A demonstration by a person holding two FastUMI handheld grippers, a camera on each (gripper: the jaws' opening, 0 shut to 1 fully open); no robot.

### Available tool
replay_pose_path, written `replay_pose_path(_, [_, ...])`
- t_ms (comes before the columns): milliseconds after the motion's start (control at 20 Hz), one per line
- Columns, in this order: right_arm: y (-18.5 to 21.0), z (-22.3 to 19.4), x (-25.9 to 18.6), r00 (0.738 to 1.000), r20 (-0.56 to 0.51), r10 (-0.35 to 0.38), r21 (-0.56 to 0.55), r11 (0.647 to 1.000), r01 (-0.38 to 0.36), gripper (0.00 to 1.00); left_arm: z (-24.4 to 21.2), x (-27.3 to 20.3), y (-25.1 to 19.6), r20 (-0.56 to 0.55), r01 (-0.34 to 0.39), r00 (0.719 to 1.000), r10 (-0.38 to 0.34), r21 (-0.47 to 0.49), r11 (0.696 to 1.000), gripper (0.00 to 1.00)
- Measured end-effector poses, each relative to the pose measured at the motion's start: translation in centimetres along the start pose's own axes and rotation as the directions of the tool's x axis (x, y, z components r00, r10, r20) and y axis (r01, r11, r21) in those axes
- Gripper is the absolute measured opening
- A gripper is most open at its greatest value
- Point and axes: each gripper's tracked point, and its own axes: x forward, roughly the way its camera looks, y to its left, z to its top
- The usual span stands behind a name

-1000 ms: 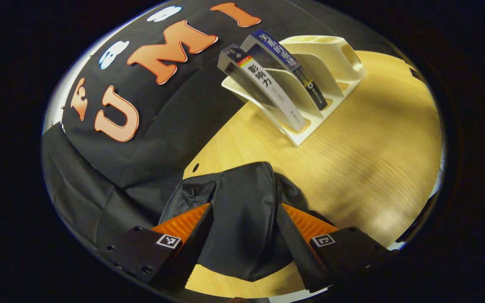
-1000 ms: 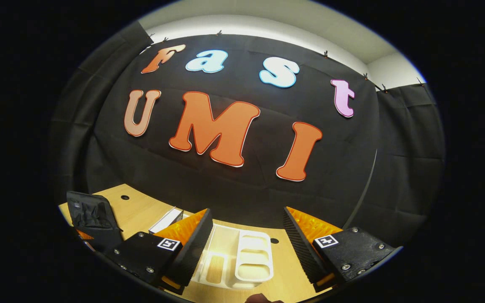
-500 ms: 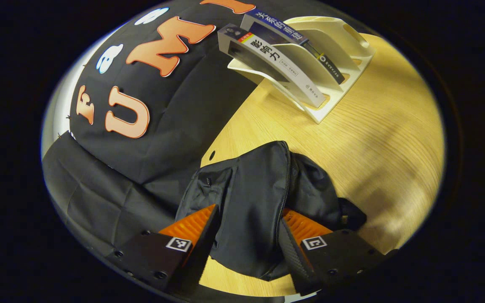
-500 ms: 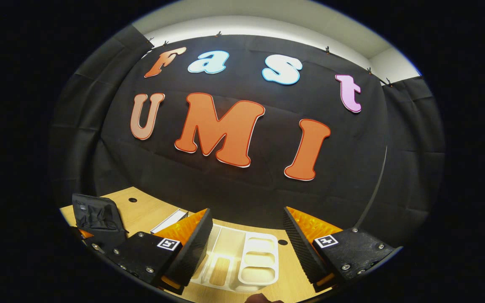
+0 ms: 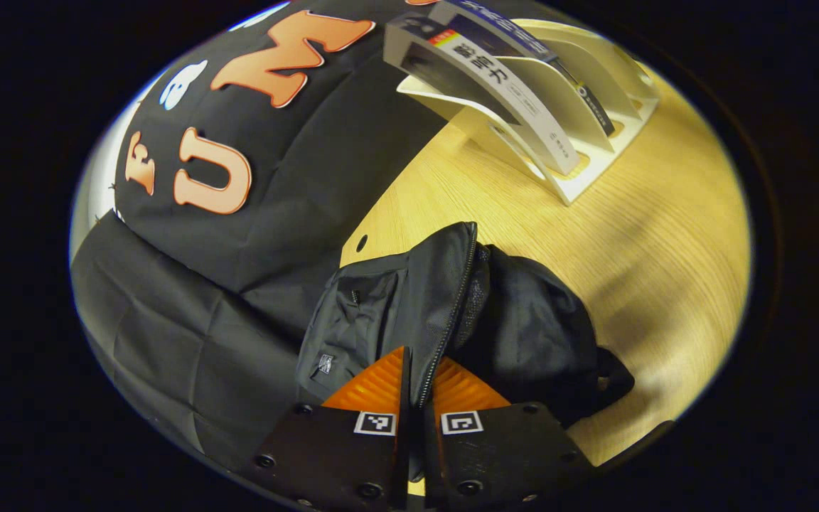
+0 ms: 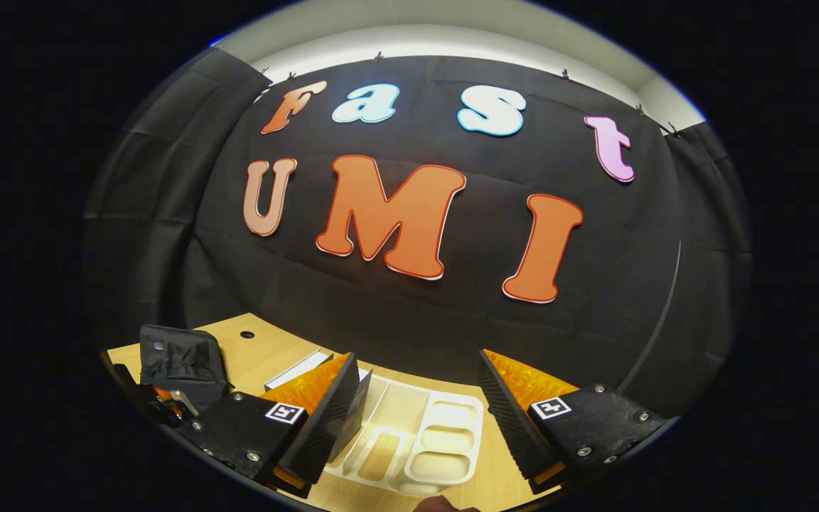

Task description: Open the schoolbag, grab two books from the bookshelf and put them into the schoolbag.

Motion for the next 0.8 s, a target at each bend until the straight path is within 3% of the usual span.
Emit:
replay_pose_path(200, [1.3,0.2,1.1,0.999,-0.018,-0.031,-0.029,0.999,0.031,1.0,0.6,-0.3,2.6,0.036,0.111,0.993,-0.11,-0.045,0.993,0.08])
replay_pose_path(400, [3.7,0.0,2.3,0.994,-0.092,-0.058,-0.024,0.998,0.056,1.0,1.1,-0.7,4.1,0.076,0.255,0.965,-0.251,-0.045,0.966,0.07])
replay_pose_path(650, [7.7,-0.5,4.2,0.976,-0.214,-0.039,-0.055,0.998,0.028,1.0,1.6,-0.6,6.8,0.097,0.435,0.899,-0.428,-0.072,0.897,0.06])
replay_pose_path(800, [9.7,-1.8,5.5,0.947,-0.32,-0.024,-0.032,0.999,0.014,1.0,2.1,-0.8,8.6,0.117,0.53,0.846,-0.52,-0.078,0.845,0.06])
